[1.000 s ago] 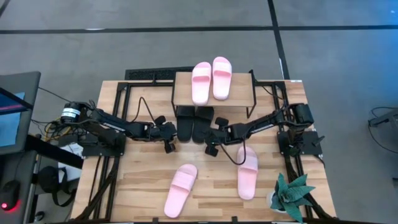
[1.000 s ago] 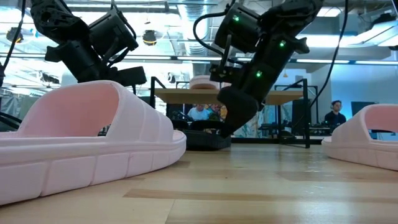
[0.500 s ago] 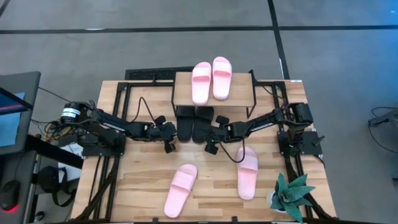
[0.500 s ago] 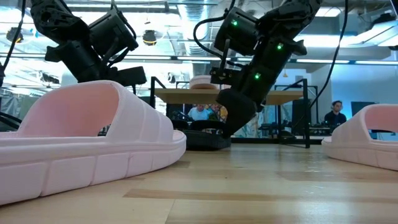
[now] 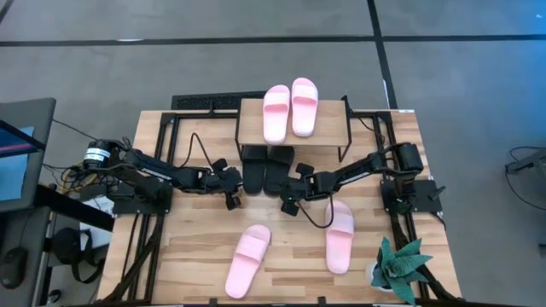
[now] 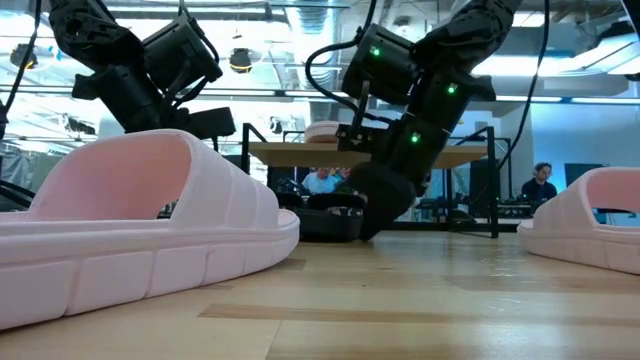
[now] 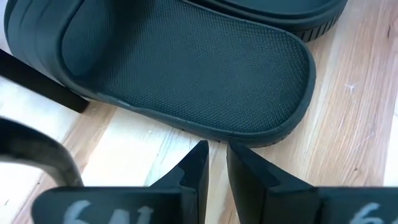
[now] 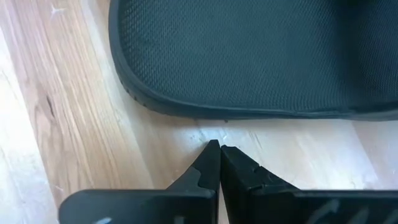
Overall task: Pick and place slides into the shelf
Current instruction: Adjust the black slides under the shelf
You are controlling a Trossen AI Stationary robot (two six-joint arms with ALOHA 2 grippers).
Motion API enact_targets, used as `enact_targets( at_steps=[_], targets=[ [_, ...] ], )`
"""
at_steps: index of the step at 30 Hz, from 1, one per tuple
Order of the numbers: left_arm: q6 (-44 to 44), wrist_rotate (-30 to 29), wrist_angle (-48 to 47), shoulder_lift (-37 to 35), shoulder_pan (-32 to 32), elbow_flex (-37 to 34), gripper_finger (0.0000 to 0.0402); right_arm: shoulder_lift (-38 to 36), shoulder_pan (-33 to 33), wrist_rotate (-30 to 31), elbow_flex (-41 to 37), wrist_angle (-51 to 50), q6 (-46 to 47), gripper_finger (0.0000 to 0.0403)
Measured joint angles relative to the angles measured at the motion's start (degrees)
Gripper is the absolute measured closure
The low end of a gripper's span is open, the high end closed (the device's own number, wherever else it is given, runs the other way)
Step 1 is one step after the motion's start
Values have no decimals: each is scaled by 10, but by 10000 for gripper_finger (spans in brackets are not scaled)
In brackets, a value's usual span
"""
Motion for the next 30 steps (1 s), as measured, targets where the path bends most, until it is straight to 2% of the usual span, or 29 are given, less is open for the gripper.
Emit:
enact_targets(
  at_steps=[20,30],
  targets=[
    [26,21,2,0,24,0,354,-1,-6,0,0,-8,15,402],
    [13,34,38,43,22,0,354,-1,-6,0,0,-4,15,402]
  ],
)
